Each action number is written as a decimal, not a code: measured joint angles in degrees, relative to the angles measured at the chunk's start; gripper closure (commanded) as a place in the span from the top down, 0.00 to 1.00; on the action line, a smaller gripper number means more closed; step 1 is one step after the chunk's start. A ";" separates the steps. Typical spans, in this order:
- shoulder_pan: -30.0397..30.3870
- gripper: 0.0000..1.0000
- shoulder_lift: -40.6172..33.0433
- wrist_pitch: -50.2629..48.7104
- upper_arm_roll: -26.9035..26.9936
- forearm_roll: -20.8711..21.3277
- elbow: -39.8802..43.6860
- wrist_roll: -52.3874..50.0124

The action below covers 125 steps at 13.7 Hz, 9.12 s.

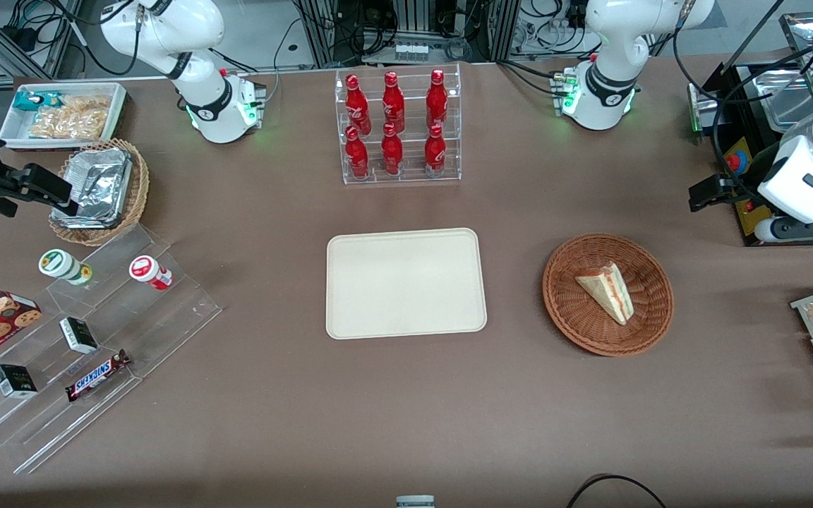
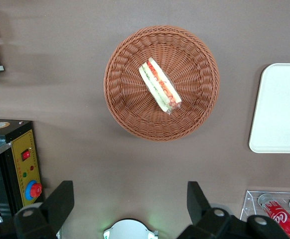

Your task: Place sandwich from basket to tray

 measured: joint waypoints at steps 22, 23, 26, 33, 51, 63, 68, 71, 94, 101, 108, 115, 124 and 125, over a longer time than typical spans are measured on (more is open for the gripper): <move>-0.24 1.00 7.71 12.78 -0.04 0.06 -13.39 -2.43; -0.35 1.00 7.64 14.17 -0.04 0.07 -14.24 -3.64; -1.13 1.00 7.27 18.54 -0.24 0.10 -17.29 -7.46; -5.13 1.00 6.43 30.23 -0.45 3.48 -25.36 -18.39; -5.07 1.00 9.94 54.59 -0.32 3.30 -36.64 -44.23; -5.09 0.08 12.64 55.27 -0.34 2.75 -35.49 -44.16; -5.97 0.07 10.78 42.34 -2.16 2.77 -29.66 -33.88; -7.77 0.00 11.10 38.58 -5.06 2.69 -26.47 -32.54; -38.56 0.00 46.57 26.96 -6.09 2.96 22.05 -47.53; -40.34 0.73 47.48 26.73 -6.06 3.05 22.16 -48.22; -40.38 1.00 47.45 26.76 -5.77 3.11 23.87 -50.40; -39.21 1.00 38.88 18.14 -4.21 3.56 25.11 -52.18; -32.02 1.00 28.31 7.86 1.76 3.74 14.93 -43.65; -30.42 1.00 26.47 7.87 1.82 3.74 12.45 -40.90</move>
